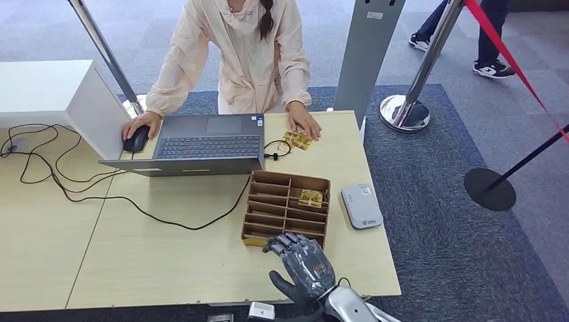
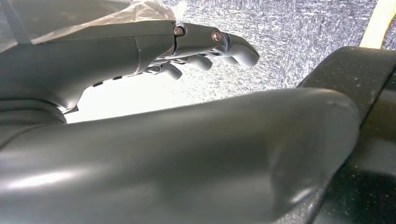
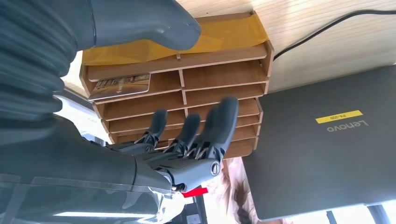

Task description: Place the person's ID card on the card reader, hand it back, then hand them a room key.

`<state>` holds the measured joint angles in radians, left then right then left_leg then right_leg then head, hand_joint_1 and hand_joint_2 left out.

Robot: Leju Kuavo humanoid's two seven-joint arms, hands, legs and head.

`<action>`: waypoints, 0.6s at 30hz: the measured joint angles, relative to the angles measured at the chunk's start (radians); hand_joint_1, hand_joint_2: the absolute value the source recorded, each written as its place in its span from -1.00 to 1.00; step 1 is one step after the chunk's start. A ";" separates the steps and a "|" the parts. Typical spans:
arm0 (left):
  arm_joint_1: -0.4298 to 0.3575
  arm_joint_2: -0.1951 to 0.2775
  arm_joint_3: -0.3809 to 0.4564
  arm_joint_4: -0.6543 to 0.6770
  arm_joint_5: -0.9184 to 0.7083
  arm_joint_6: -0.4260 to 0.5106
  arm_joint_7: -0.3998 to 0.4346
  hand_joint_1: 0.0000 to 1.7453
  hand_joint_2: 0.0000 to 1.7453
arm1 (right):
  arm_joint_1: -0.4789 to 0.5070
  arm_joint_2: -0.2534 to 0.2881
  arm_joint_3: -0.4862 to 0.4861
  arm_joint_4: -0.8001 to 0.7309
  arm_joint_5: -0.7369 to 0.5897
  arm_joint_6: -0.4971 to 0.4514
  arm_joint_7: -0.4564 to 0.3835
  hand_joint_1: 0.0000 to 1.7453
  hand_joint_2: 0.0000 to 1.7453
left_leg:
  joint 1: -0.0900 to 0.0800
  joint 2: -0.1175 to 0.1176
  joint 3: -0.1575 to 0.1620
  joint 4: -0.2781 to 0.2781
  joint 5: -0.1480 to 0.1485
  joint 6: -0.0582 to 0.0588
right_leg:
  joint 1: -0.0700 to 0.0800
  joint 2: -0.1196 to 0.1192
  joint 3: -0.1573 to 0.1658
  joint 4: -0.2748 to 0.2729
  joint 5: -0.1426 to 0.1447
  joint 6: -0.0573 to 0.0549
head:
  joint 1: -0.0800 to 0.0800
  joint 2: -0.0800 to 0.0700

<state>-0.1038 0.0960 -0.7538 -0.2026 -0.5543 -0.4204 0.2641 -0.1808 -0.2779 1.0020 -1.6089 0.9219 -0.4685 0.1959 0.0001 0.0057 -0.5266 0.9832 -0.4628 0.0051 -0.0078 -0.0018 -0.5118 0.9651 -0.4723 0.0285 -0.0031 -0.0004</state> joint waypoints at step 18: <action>0.000 0.001 0.000 0.000 0.000 0.000 0.000 -1.00 -1.00 | 0.000 0.001 -0.033 0.020 0.067 -0.038 0.064 -0.14 1.00 | 0.000 0.000 0.000 0.000 0.000 0.000 | 0.000 0.000 0.000 0.000 0.000 0.000 | 0.000 0.000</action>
<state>-0.1037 0.0969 -0.7535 -0.2026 -0.5543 -0.4203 0.2639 -0.1808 -0.2772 0.9685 -1.5888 0.9891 -0.5068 0.2596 0.0001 0.0057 -0.5265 0.9832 -0.4628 0.0051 -0.0078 -0.0018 -0.5118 0.9651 -0.4723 0.0285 -0.0032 -0.0004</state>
